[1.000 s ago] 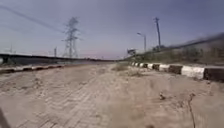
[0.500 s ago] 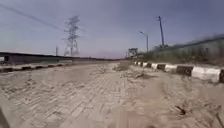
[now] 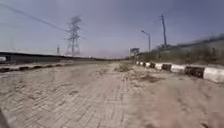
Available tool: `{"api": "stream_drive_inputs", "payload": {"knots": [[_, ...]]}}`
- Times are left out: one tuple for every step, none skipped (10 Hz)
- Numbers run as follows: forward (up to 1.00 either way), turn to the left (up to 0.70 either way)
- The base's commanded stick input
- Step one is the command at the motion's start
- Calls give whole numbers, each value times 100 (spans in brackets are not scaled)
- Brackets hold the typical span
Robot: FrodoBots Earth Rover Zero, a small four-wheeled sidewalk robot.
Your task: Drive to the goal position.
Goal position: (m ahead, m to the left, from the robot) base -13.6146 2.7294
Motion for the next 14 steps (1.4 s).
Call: {"api": "stream_drive_inputs", "payload": {"knots": [[100,0],[100,0],[100,0],[100,0],[100,0],[100,0],[100,0],[100,0],[100,0],[100,0],[100,0],[100,0],[100,0],[100,0]]}}
